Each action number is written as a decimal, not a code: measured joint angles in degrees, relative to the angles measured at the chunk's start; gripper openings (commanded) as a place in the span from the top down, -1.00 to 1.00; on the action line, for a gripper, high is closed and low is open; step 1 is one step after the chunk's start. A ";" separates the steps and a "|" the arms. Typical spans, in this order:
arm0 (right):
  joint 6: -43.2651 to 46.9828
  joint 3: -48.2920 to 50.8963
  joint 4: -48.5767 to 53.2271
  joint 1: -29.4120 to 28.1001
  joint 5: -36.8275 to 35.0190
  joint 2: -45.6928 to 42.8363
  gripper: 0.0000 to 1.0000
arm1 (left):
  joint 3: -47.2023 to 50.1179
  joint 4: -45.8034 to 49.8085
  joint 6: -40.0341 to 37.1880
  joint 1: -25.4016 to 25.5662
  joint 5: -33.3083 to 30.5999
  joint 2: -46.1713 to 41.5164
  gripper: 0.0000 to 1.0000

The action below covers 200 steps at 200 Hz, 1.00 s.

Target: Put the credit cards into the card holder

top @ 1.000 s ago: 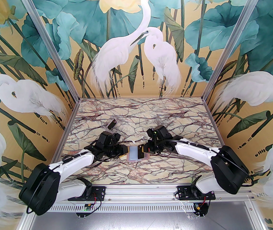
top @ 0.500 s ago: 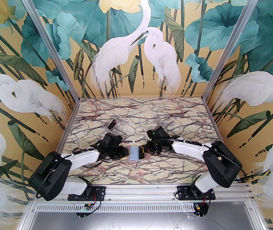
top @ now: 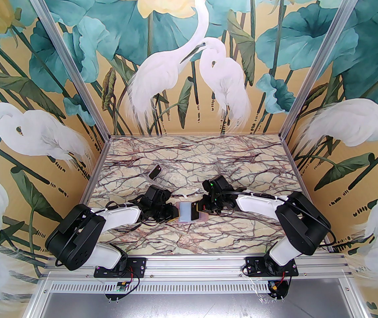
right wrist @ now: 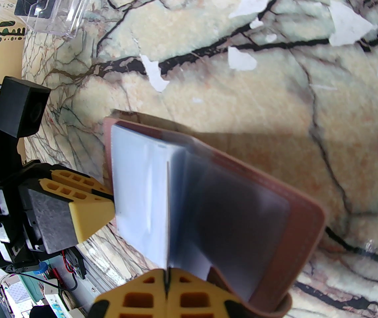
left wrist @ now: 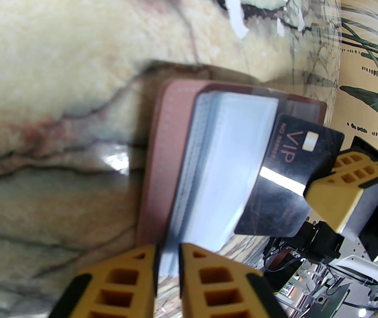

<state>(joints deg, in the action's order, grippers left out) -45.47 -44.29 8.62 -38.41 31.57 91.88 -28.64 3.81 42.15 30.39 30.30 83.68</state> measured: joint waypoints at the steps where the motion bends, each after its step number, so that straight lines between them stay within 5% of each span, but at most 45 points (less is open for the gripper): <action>1: 0.00 0.00 0.00 0.00 0.00 0.00 1.00 | 0.00 -0.04 0.00 0.00 0.00 0.04 0.62; 200: 0.04 0.00 -1.99 0.02 1.01 3.06 1.00 | 0.00 -0.26 -0.15 0.22 -0.48 0.44 0.69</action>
<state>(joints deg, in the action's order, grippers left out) -45.43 -44.29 6.63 -38.39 32.58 94.94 -28.64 3.55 42.00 30.61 29.82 84.12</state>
